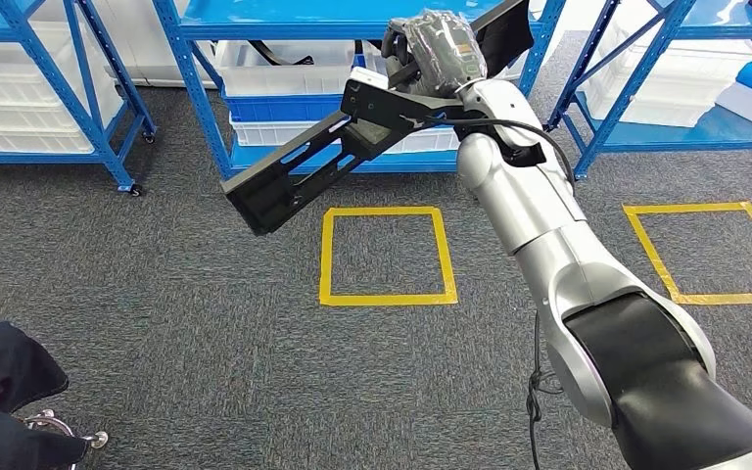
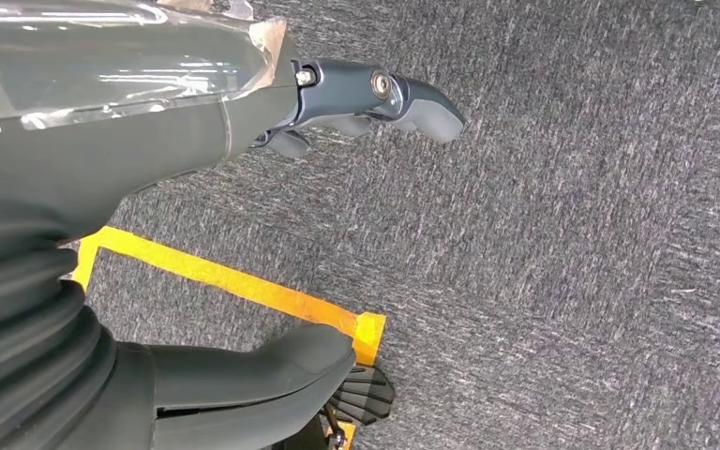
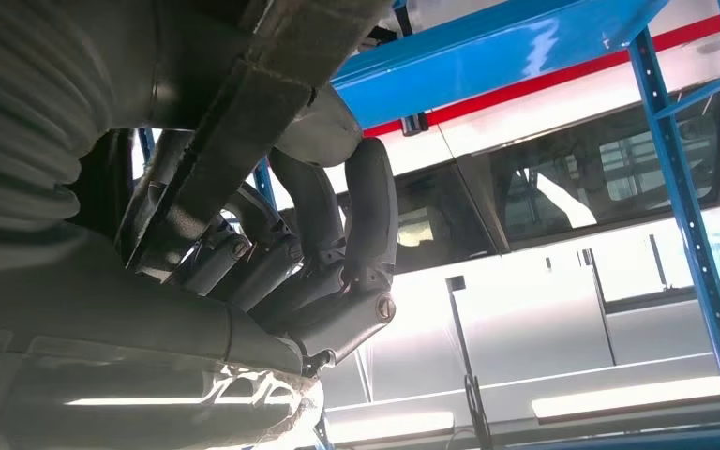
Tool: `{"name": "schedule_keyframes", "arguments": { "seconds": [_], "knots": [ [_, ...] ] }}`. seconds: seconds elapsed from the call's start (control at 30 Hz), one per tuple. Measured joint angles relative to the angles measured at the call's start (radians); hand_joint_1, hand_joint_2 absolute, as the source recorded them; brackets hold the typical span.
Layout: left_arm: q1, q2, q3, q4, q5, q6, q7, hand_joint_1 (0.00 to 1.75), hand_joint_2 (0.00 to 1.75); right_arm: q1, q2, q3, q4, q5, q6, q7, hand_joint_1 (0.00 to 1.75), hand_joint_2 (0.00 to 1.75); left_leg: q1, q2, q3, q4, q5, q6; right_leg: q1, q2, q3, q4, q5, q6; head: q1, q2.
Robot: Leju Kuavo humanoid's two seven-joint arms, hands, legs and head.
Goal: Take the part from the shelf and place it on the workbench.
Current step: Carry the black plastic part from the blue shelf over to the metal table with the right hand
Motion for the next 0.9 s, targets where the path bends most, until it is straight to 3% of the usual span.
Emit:
{"name": "schedule_keyframes", "arguments": {
  "seconds": [0.13,0.2,0.23,0.3,0.37,0.4,0.43,0.5,0.57,0.63,0.67,0.73,0.8,0.83,0.87,0.9],
  "knots": [
    [0.0,0.0,0.004,0.0,0.007,0.005,-0.002,0.0,1.75,-0.004,0.004,0.0,0.014,-0.019,-0.001,-0.006,1.75,1.75,-0.001,0.003,-0.002,0.001,0.005,0.005,-0.005,0.003,0.0,-0.004,0.008,0.01,0.0,0.0],
    [0.0,-0.002,0.006,0.0,0.01,0.006,-0.003,0.0,1.75,-0.008,0.006,-0.002,0.022,-0.031,-0.003,-0.011,1.75,1.75,0.007,0.011,-0.001,-0.008,0.014,0.01,-0.006,0.006,-0.016,0.022,-0.011,0.008,0.001,0.0],
    [0.0,-0.002,0.008,0.0,0.01,0.006,-0.004,0.0,1.75,-0.01,0.006,-0.002,0.027,-0.036,-0.005,-0.014,1.75,1.75,0.012,0.017,-0.001,-0.012,0.018,0.011,-0.006,0.006,-0.034,0.059,-0.034,0.005,0.003,0.0],
    [0.0,-0.002,0.012,0.0,0.011,0.007,-0.005,0.0,1.75,-0.014,0.009,-0.002,0.04,-0.043,-0.011,-0.019,1.75,1.75,0.015,0.029,-0.006,-0.013,0.022,0.012,-0.009,0.004,-0.089,0.197,-0.101,-0.003,0.006,0.0],
    [0.001,-0.003,0.016,0.0,0.012,0.007,-0.005,0.0,1.75,-0.012,0.009,-0.002,0.053,-0.047,-0.015,-0.023,1.75,1.75,0.015,0.042,-0.01,-0.013,0.025,0.009,-0.01,0.004,-0.119,0.298,-0.139,0.001,0.006,0.0],
    [0.001,-0.004,0.016,0.0,0.012,0.007,-0.005,0.0,1.75,-0.011,0.009,-0.002,0.059,-0.048,-0.016,-0.025,1.75,1.75,0.016,0.049,-0.012,-0.013,0.026,0.007,-0.011,0.001,-0.106,0.29,-0.137,0.007,0.007,0.0],
    [0.001,-0.004,0.016,0.0,0.012,0.007,-0.005,0.0,1.75,-0.01,0.01,-0.002,0.063,-0.049,-0.016,-0.026,1.75,1.75,0.018,0.058,-0.012,-0.013,0.027,0.004,-0.013,-0.005,-0.072,0.242,-0.123,0.014,0.007,0.0],
    [0.001,-0.004,0.018,0.0,0.012,0.007,-0.005,0.0,1.75,-0.016,0.013,-0.002,0.069,-0.05,-0.018,-0.028,1.75,1.75,0.018,0.074,-0.013,-0.011,0.028,-0.008,-0.011,-0.043,0.016,0.101,-0.095,0.023,0.007,0.0],
    [0.0,-0.004,0.02,0.0,0.012,0.008,-0.005,0.0,1.75,-0.023,0.017,-0.002,0.073,-0.052,-0.021,-0.029,1.75,1.75,0.013,0.089,-0.014,-0.01,0.028,-0.023,-0.005,-0.062,0.055,0.027,-0.083,0.007,0.005,0.0],
    [0.0,-0.005,0.022,0.0,0.012,0.008,-0.004,0.0,1.75,-0.024,0.017,-0.003,0.078,-0.054,-0.024,-0.03,1.75,1.75,0.012,0.107,-0.014,-0.012,0.031,-0.035,-0.002,-0.041,0.05,0.023,-0.078,-0.017,0.002,0.0],
    [-0.001,-0.006,0.022,0.0,0.012,0.008,-0.003,0.0,1.75,-0.024,0.015,-0.004,0.081,-0.054,-0.025,-0.03,1.75,1.75,0.016,0.105,-0.016,-0.009,0.027,-0.04,-0.004,-0.03,0.049,0.022,-0.074,-0.026,0.002,0.0],
    [0.0,-0.006,0.023,0.0,0.011,0.009,-0.002,0.0,1.75,-0.024,0.016,-0.004,0.087,-0.056,-0.026,-0.031,1.75,1.75,0.023,0.069,-0.036,0.044,-0.016,-0.05,-0.009,-0.009,0.044,0.021,-0.065,-0.045,0.001,0.0],
    [0.001,-0.006,0.023,0.0,0.011,0.01,0.0,0.0,1.75,-0.024,0.019,-0.003,0.095,-0.059,-0.028,-0.035,1.75,1.75,0.025,0.021,-0.086,0.168,-0.091,-0.052,-0.007,0.013,0.038,0.021,-0.058,-0.058,0.0,0.0],
    [0.001,-0.006,0.024,0.0,0.011,0.01,0.001,0.0,1.75,-0.023,0.02,-0.002,0.101,-0.062,-0.03,-0.039,1.75,1.75,0.024,0.01,-0.112,0.229,-0.118,-0.052,-0.003,0.025,0.035,0.021,-0.056,-0.062,0.0,0.0],
    [0.001,-0.006,0.024,0.0,0.01,0.01,0.003,0.0,1.75,-0.022,0.021,-0.002,0.108,-0.065,-0.033,-0.042,1.75,1.75,0.024,0.006,-0.126,0.263,-0.127,-0.05,0.001,0.038,0.032,0.021,-0.053,-0.065,-0.001,0.0],
    [0.001,-0.006,0.024,0.0,0.009,0.01,0.004,0.0,1.75,-0.021,0.02,-0.002,0.114,-0.068,-0.036,-0.045,1.75,1.75,0.024,0.003,-0.123,0.262,-0.118,-0.045,0.005,0.051,0.03,0.021,-0.051,-0.068,-0.001,0.0]
  ]
}}
